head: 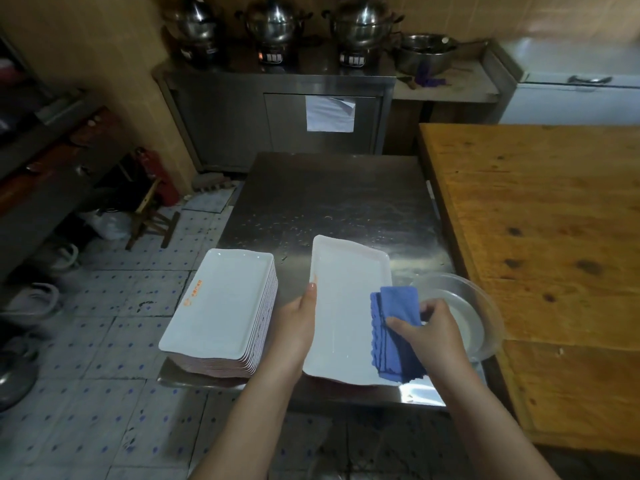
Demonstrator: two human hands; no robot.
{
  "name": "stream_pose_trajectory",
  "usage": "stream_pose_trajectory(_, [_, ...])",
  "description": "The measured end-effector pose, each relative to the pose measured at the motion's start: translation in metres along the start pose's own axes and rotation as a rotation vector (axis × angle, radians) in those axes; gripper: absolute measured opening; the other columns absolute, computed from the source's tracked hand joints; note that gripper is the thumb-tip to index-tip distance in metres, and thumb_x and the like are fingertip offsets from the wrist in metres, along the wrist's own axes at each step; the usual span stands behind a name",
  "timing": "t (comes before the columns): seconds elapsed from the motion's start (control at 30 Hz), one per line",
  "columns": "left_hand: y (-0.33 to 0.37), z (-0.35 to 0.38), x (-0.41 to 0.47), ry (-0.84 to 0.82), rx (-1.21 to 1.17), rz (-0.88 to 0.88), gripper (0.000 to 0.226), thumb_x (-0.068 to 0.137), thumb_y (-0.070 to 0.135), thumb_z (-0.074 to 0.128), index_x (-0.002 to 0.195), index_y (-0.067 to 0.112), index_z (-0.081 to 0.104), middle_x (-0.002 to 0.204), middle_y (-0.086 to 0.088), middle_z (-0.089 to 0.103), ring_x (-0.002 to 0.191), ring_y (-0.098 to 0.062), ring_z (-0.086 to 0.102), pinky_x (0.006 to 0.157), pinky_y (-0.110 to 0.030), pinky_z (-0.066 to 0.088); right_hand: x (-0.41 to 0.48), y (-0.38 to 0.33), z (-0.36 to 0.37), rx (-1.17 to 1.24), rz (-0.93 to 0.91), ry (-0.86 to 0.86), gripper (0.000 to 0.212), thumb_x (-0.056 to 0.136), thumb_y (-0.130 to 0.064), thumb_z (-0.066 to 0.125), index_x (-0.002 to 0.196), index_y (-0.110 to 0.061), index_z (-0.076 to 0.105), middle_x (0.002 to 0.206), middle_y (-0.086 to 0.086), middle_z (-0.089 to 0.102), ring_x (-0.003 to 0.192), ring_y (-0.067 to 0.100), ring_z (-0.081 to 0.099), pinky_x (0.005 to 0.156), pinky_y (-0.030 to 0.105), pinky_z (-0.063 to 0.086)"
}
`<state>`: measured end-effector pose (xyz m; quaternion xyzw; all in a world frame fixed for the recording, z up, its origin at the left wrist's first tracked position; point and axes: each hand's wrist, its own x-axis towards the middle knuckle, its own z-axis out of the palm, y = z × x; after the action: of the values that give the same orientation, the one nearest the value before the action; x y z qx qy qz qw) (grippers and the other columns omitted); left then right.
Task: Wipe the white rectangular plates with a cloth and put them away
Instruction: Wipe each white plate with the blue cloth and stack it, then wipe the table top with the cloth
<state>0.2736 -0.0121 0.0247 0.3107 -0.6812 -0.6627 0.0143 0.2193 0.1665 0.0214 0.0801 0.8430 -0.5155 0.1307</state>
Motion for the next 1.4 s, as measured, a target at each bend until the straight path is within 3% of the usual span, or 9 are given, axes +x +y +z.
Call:
stream_pose_trajectory(0.2, [-0.01, 0.0, 0.014, 0.018, 0.05, -0.059, 0.044, 0.093, 0.055, 0.038, 0.076, 0.029, 0.069, 0.083, 0.01, 0.073, 0.084, -0.015, 0.069, 0.081, -0.034, 0.055, 0.006, -0.014, -0.02, 0.713, 0.373, -0.381, 0.024, 0.083, -0.016, 0.067, 0.099, 0.0, 0.06, 0.09, 0.02, 0.07, 0.072, 0.029, 0.069, 0.055, 0.035, 0.055])
stream_pose_trajectory(0.37, [-0.015, 0.006, 0.023, 0.04, 0.072, -0.072, 0.041, 0.096, 0.045, 0.04, 0.1, 0.016, 0.07, 0.094, -0.005, 0.072, 0.09, -0.026, 0.067, 0.087, -0.043, 0.053, 0.015, -0.017, -0.01, 0.915, 0.437, -0.361, 0.034, 0.088, -0.028, 0.062, 0.107, 0.0, 0.063, 0.091, 0.018, 0.072, 0.073, 0.028, 0.071, 0.056, 0.036, 0.057])
stream_pose_trajectory(0.57, [-0.018, 0.009, 0.031, 0.085, 0.407, 0.115, 0.038, 0.097, 0.034, 0.044, 0.09, 0.006, 0.068, 0.085, -0.014, 0.066, 0.082, -0.032, 0.061, 0.062, -0.031, 0.038, 0.023, -0.016, 0.002, 0.952, 0.454, -0.302, 0.045, 0.087, -0.021, 0.065, 0.126, 0.0, 0.056, 0.095, 0.017, 0.068, 0.078, 0.027, 0.065, 0.064, 0.04, 0.052])
stream_pose_trajectory(0.73, [-0.022, 0.011, 0.041, 0.186, 0.576, 0.152, 0.032, 0.095, 0.031, 0.048, 0.106, 0.01, 0.07, 0.099, -0.01, 0.048, 0.088, -0.027, 0.054, 0.073, -0.03, 0.043, 0.027, -0.015, 0.011, 0.951, 0.462, -0.303, 0.041, 0.086, -0.019, 0.066, 0.121, 0.0, 0.058, 0.083, 0.016, 0.071, 0.071, 0.026, 0.066, 0.058, 0.035, 0.057])
stream_pose_trajectory(0.8, [-0.028, 0.01, 0.046, 0.187, 0.579, 0.155, 0.031, 0.095, 0.031, 0.049, 0.115, 0.015, 0.067, 0.101, -0.008, 0.044, 0.088, -0.026, 0.055, 0.081, -0.031, 0.046, 0.029, -0.015, 0.014, 0.969, 0.467, -0.316, 0.042, 0.087, -0.018, 0.065, 0.123, 0.001, 0.057, 0.09, 0.017, 0.07, 0.073, 0.026, 0.066, 0.058, 0.034, 0.058])
stream_pose_trajectory(0.93, [-0.033, 0.009, 0.054, 0.174, 0.542, 0.166, 0.035, 0.095, 0.03, 0.049, 0.127, 0.019, 0.059, 0.101, -0.005, 0.042, 0.077, -0.016, 0.05, 0.067, -0.023, 0.039, 0.033, -0.013, 0.02, 0.994, 0.482, -0.335, 0.044, 0.086, -0.018, 0.065, 0.125, 0.001, 0.057, 0.108, 0.019, 0.068, 0.081, 0.026, 0.067, 0.062, 0.034, 0.059])
stream_pose_trajectory(1.07, [-0.037, 0.006, 0.066, 0.132, 0.557, 0.172, 0.03, 0.094, 0.032, 0.05, 0.117, 0.019, 0.064, 0.105, -0.004, 0.045, 0.068, -0.005, 0.046, 0.06, -0.019, 0.036, 0.038, -0.01, 0.024, 0.99, 0.483, -0.337, 0.039, 0.086, -0.015, 0.065, 0.121, 0.002, 0.059, 0.105, 0.019, 0.069, 0.079, 0.026, 0.068, 0.066, 0.035, 0.058])
stream_pose_trajectory(1.23, [-0.032, -0.001, 0.086, 0.126, 0.463, 0.126, 0.032, 0.086, 0.034, 0.058, 0.115, 0.019, 0.06, 0.11, 0.002, 0.046, 0.084, -0.012, 0.051, 0.08, -0.023, 0.041, 0.051, -0.011, 0.021, 0.917, 0.44, -0.343, 0.029, 0.086, -0.012, 0.063, 0.111, 0.002, 0.062, 0.091, 0.017, 0.072, 0.071, 0.025, 0.07, 0.058, 0.033, 0.058])
stream_pose_trajectory(1.4, [-0.012, 0.002, 0.113, 0.135, 0.319, 0.202, 0.019, 0.085, 0.029, 0.061, 0.103, 0.023, 0.061, 0.111, 0.002, 0.051, 0.079, -0.001, 0.052, 0.062, -0.016, 0.037, 0.072, -0.017, 0.011, 0.82, 0.327, -0.323, 0.03, 0.086, -0.007, 0.061, 0.114, 0.004, 0.059, 0.095, 0.016, 0.071, 0.081, 0.025, 0.068, 0.068, 0.036, 0.054])
